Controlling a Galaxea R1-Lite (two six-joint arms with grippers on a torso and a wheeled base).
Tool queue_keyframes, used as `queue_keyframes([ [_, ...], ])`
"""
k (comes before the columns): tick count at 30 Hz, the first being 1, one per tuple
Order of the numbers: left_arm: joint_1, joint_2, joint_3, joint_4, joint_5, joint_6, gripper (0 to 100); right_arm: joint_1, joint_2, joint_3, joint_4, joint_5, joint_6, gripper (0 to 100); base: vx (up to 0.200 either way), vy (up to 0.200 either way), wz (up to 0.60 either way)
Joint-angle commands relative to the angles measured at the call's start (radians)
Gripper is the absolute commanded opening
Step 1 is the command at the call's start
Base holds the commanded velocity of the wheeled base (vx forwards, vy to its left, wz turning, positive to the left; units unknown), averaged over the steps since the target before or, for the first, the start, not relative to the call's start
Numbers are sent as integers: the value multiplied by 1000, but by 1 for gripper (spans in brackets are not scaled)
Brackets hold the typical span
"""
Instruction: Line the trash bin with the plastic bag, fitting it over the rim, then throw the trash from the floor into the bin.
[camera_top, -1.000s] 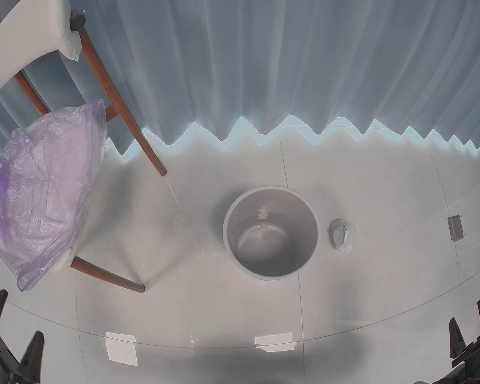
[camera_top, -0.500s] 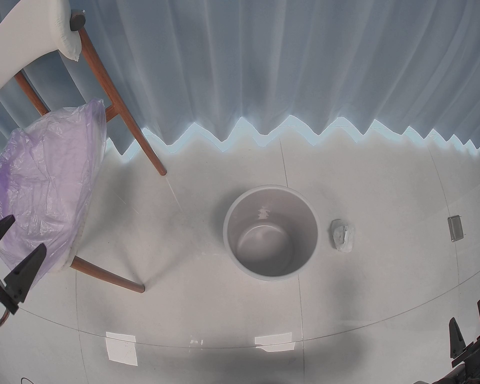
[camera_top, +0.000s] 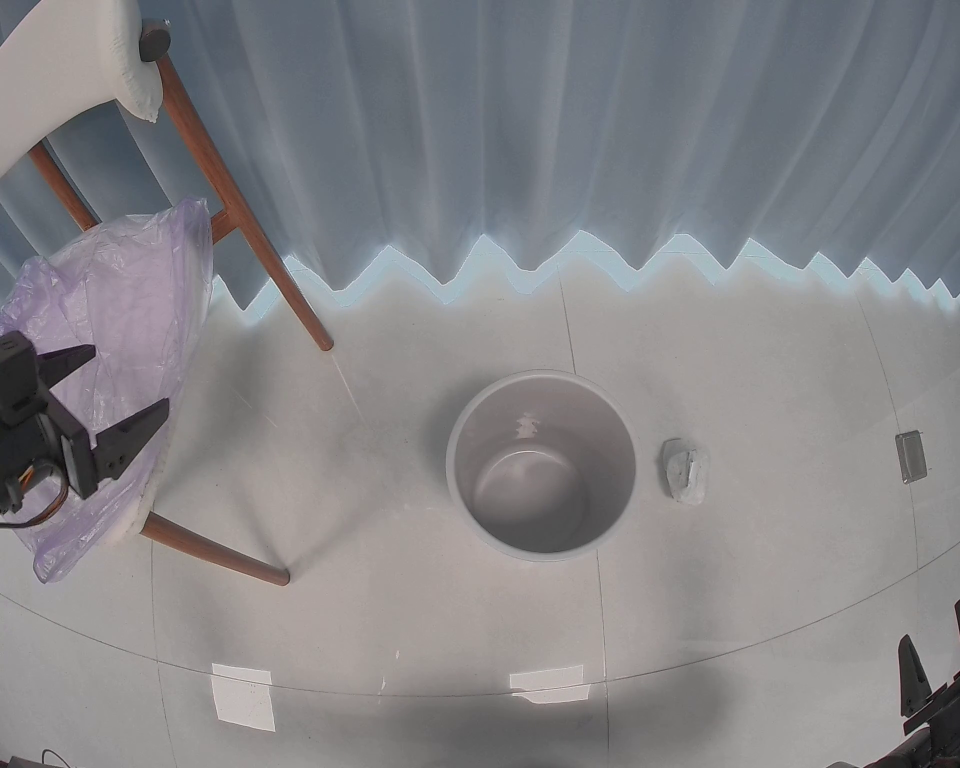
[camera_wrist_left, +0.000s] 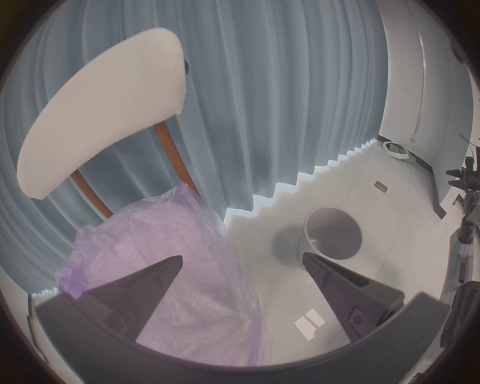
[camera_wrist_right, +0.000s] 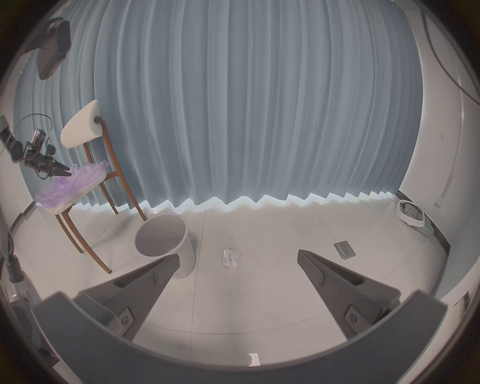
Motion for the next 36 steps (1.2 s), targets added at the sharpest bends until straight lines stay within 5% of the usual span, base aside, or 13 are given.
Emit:
queue_keyframes([
  [1,-104,160,-85,0,86,-7,100,0,-17,18,-1,0,-1,100,0,0,0],
  [3,-121,171,-96,0,114,-7,100,0,-17,18,-1,0,-1,100,0,0,0],
  [7,-250,260,-152,-3,339,-74,100,0,-17,18,-1,0,-1,100,0,0,0],
  [14,-265,324,-166,-4,570,-88,100,0,-17,18,-1,0,-1,100,0,0,0],
  [35,-173,434,-215,-107,603,-22,100,0,-17,18,-1,0,-1,100,0,0,0],
  [36,-164,434,-211,-107,602,-16,0,0,-17,18,-1,0,-1,100,0,0,0],
])
